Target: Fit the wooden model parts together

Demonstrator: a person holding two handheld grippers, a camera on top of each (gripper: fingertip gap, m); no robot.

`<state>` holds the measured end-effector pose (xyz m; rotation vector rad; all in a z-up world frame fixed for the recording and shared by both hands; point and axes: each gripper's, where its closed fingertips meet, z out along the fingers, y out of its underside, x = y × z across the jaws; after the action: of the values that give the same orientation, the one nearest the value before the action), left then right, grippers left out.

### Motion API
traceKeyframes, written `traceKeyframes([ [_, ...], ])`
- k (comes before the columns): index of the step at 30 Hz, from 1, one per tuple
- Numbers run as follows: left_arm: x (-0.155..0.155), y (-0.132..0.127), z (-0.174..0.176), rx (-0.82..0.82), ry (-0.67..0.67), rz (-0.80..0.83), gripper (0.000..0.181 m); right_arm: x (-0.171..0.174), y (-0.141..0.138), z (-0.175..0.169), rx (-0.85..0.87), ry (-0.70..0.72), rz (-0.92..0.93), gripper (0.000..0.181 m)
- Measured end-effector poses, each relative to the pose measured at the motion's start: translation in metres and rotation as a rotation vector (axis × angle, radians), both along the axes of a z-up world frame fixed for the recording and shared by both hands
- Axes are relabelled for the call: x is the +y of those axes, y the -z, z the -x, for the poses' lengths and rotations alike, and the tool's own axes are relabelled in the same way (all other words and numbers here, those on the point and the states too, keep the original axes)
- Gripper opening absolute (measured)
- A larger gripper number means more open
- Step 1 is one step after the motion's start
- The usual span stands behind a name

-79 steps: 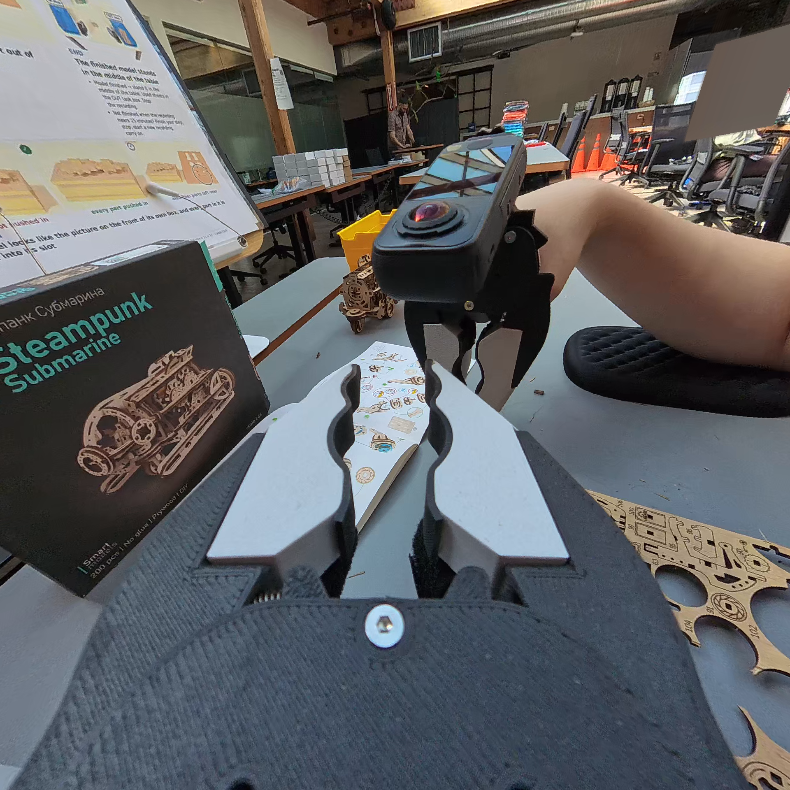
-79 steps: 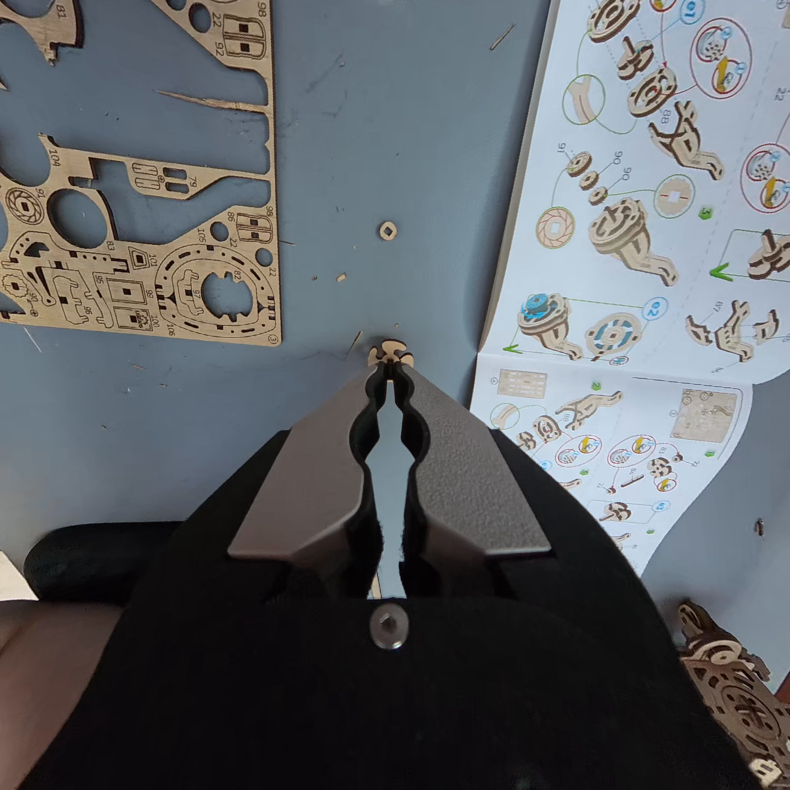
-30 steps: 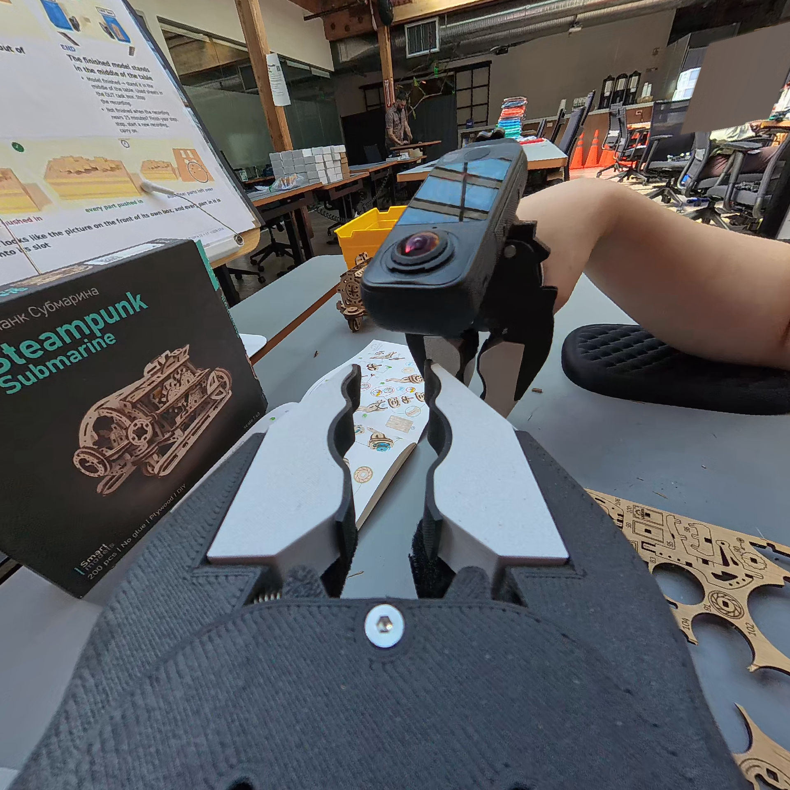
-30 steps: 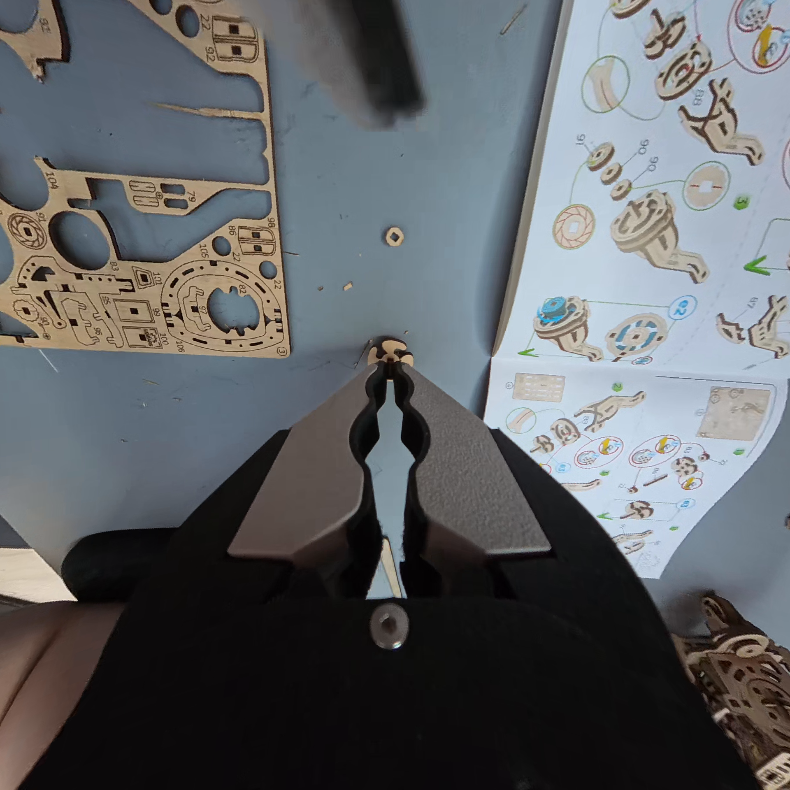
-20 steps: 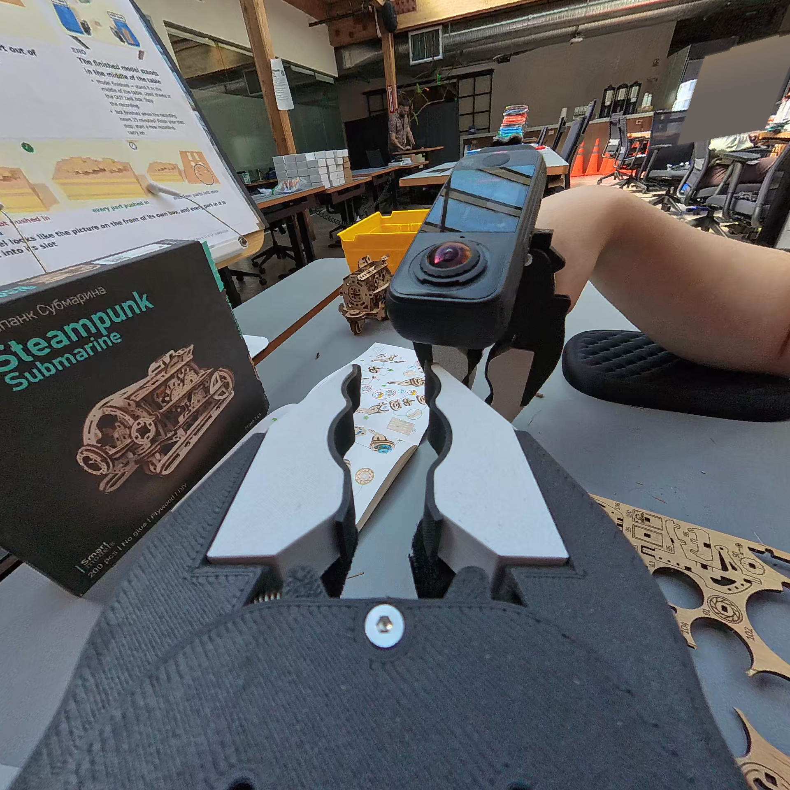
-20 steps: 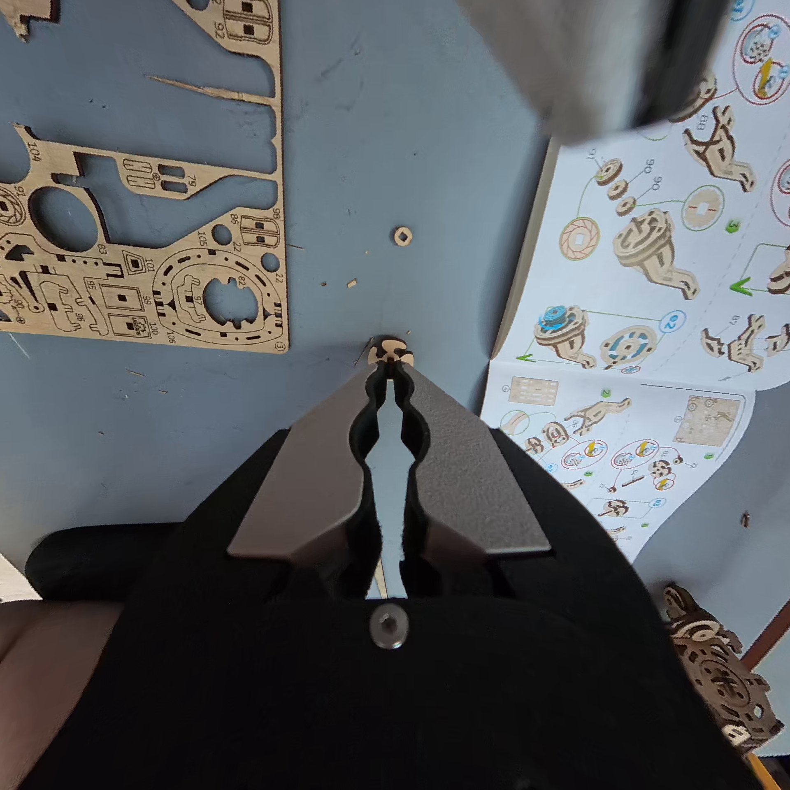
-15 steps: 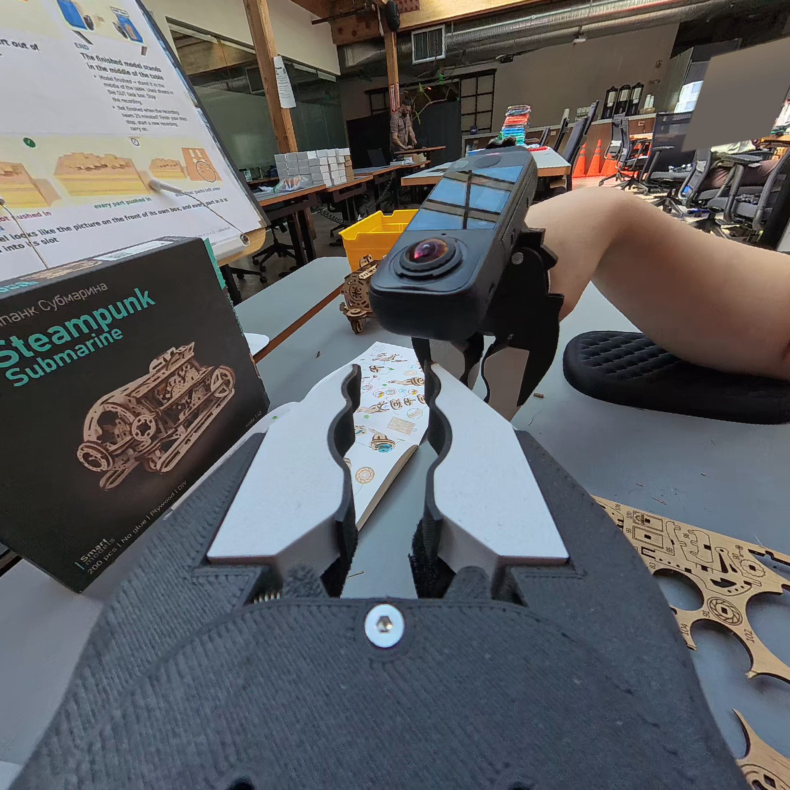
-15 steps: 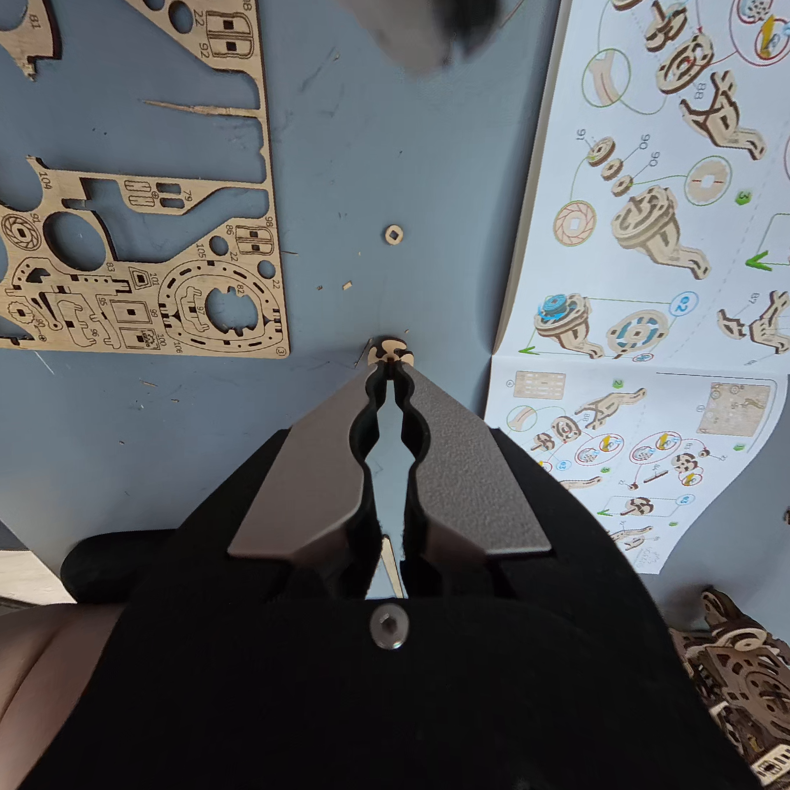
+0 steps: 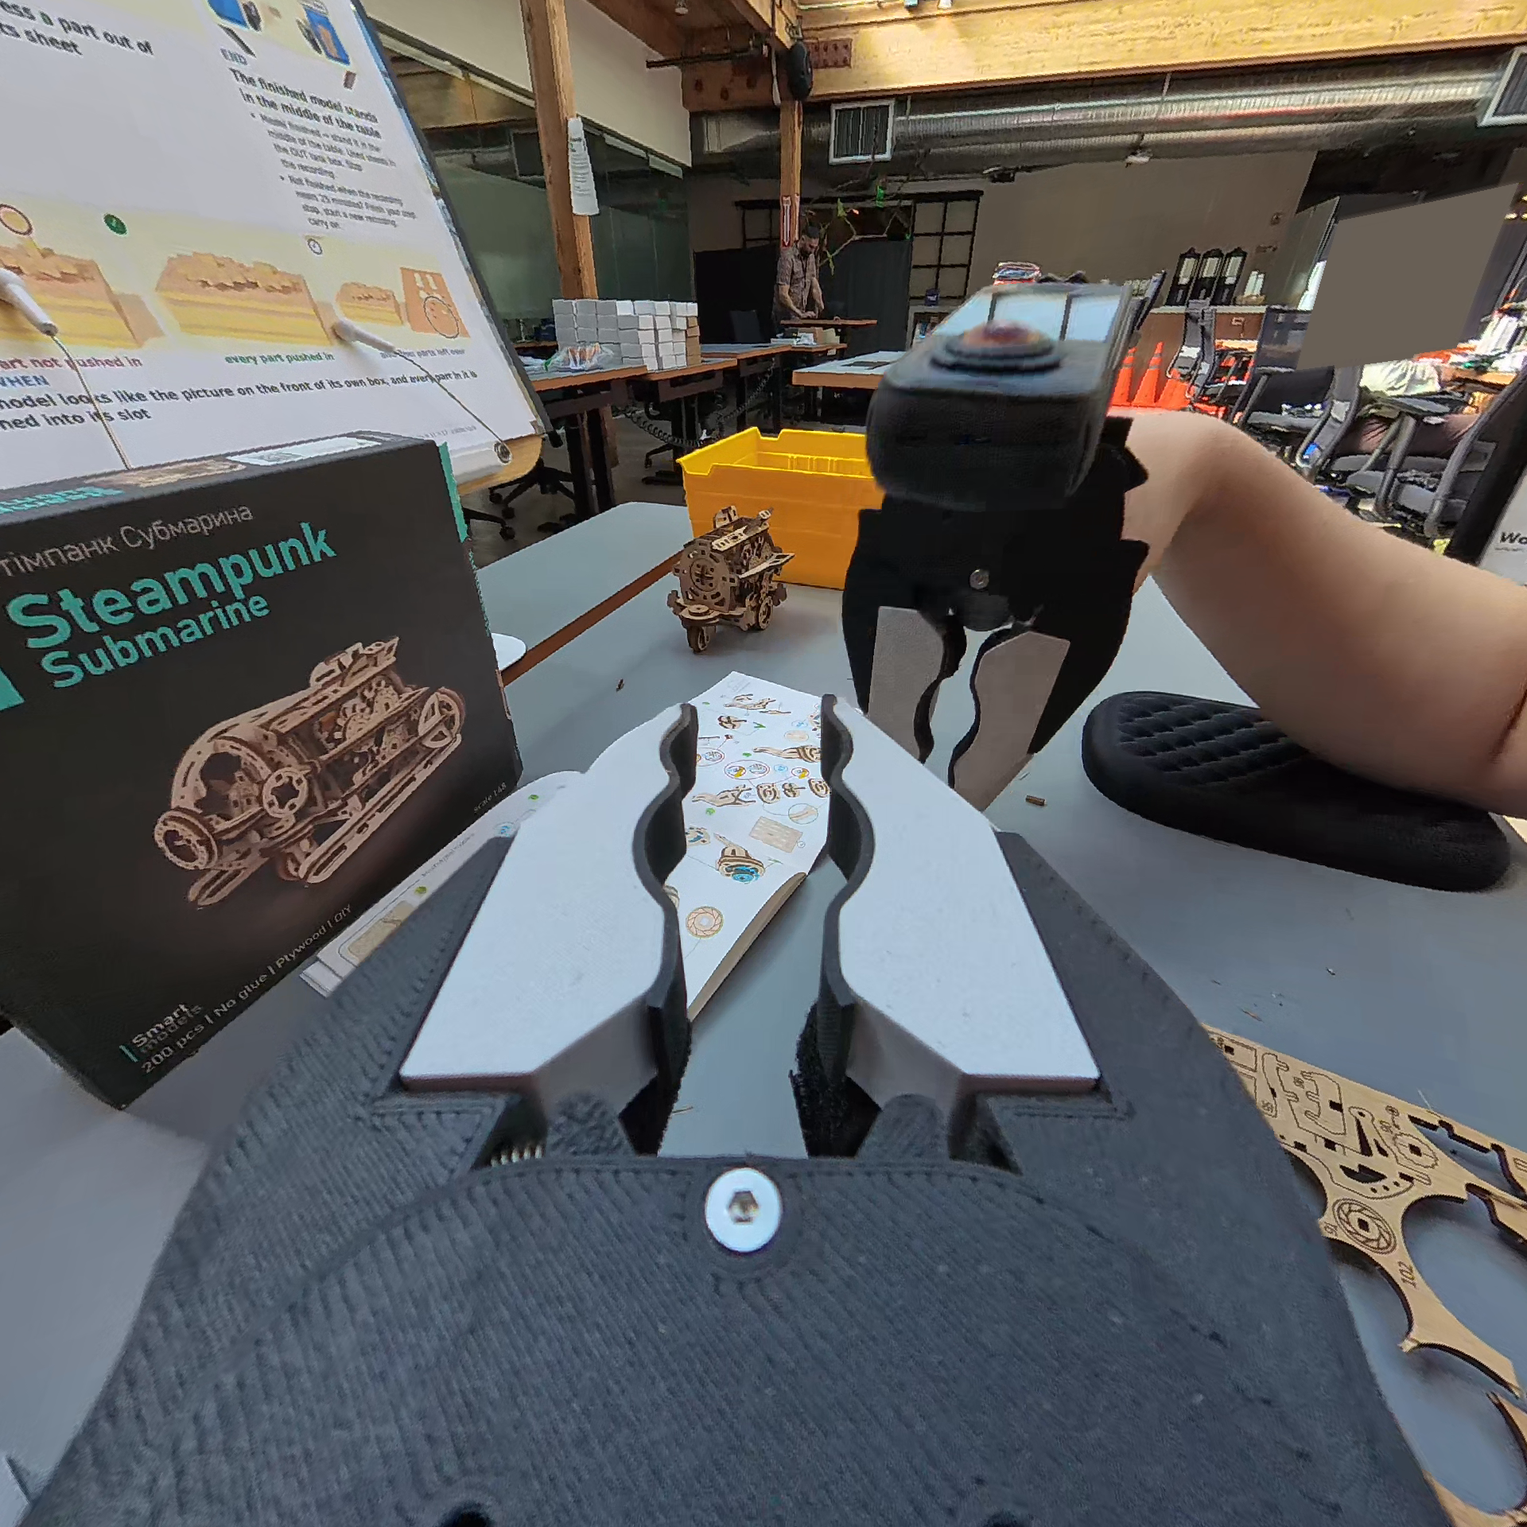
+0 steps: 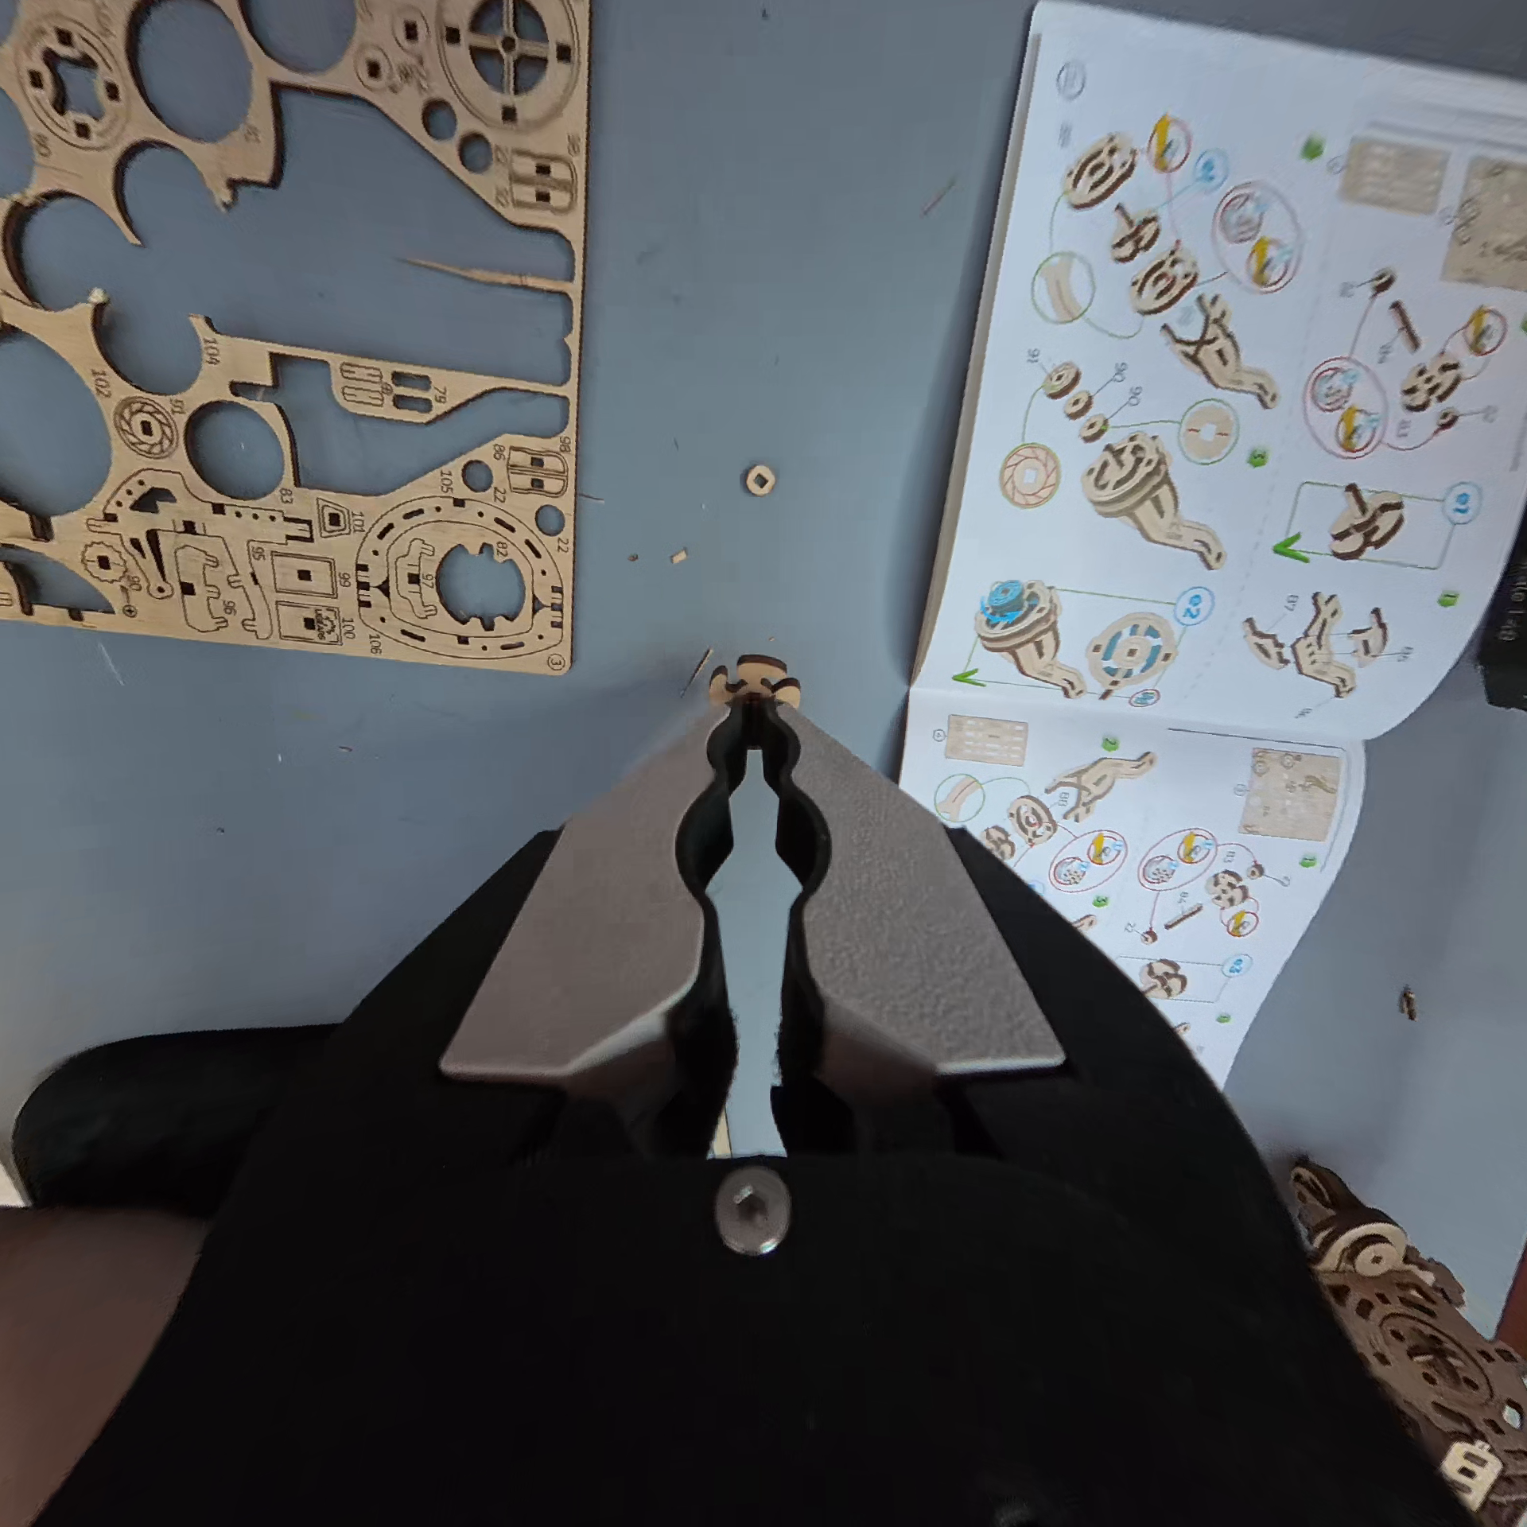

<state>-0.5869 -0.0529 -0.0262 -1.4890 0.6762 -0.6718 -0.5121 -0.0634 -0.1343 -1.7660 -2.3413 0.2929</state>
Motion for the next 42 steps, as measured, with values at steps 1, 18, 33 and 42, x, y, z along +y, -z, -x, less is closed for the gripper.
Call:
traceKeyframes([
  [1,0.001,0.000,0.000,-0.010,0.003,0.015,0.029,-0.002,-0.010,0.003,0.073,-0.011,0.016,0.002],
  [18,-0.068,-0.055,-0.070,-0.281,0.445,0.104,0.045,-0.067,-0.171,-0.015,1.497,0.021,0.476,0.001],
  [33,-0.101,-0.063,-0.102,0.098,0.359,-0.195,0.012,-0.089,-0.162,-0.030,1.394,0.060,0.859,0.001],
  [42,-0.097,-0.056,-0.099,0.036,0.430,0.007,0.040,-0.084,-0.156,-0.022,1.437,0.068,0.809,0.001],
])
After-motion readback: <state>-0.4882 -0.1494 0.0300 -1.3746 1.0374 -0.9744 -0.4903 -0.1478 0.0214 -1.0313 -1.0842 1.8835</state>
